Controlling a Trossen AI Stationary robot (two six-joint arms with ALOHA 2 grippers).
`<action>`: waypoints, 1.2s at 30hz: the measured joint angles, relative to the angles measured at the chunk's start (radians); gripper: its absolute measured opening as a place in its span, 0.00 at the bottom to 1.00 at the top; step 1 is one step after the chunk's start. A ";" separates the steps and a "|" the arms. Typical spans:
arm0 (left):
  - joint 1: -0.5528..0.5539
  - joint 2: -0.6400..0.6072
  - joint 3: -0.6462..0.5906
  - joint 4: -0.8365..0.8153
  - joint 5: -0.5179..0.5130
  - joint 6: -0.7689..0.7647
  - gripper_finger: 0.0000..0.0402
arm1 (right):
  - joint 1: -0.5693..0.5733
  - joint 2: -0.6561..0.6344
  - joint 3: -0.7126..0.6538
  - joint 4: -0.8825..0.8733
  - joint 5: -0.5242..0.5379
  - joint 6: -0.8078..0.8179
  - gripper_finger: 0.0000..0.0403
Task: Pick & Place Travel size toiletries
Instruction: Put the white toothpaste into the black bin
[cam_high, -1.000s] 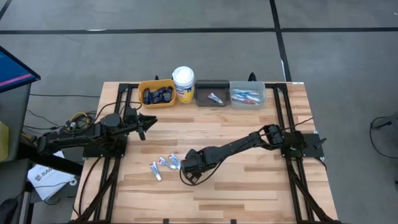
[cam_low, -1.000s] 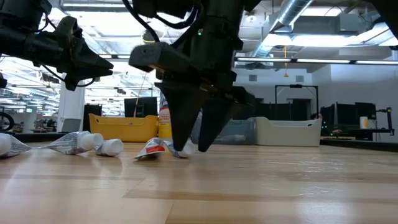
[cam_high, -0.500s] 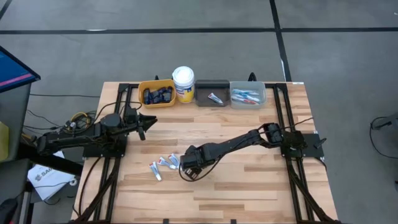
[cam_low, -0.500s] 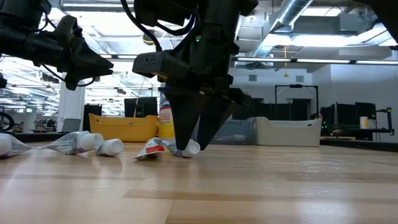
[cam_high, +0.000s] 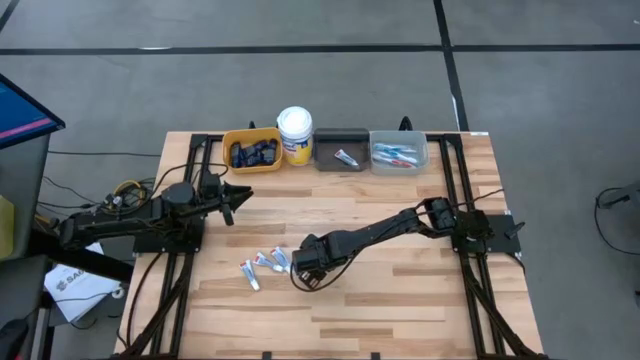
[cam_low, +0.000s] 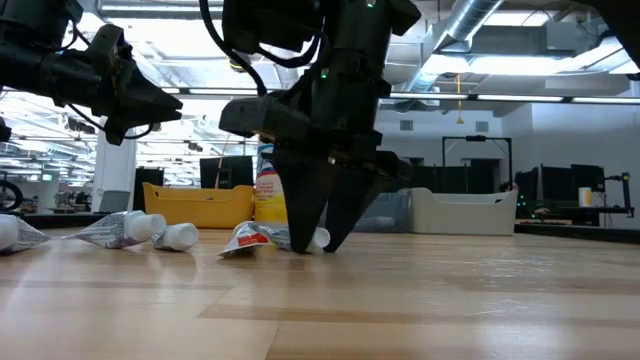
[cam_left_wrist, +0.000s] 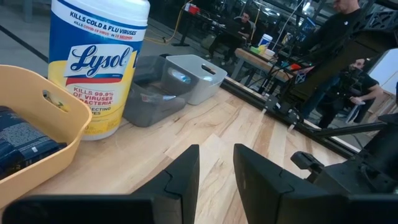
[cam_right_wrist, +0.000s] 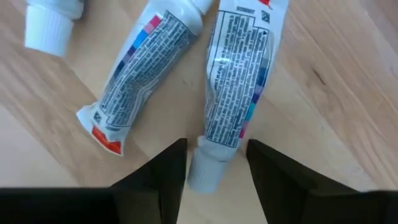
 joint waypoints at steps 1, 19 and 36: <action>0.000 0.000 0.000 0.000 0.000 0.000 0.24 | 0.000 0.000 0.000 0.002 0.000 0.001 0.40; 0.000 0.000 0.000 0.008 -0.004 0.000 0.24 | -0.069 -0.074 0.028 -0.107 -0.088 -0.052 0.13; 0.000 0.000 0.000 0.026 0.000 0.000 0.24 | -0.562 -0.317 0.040 -0.222 0.085 -0.357 0.13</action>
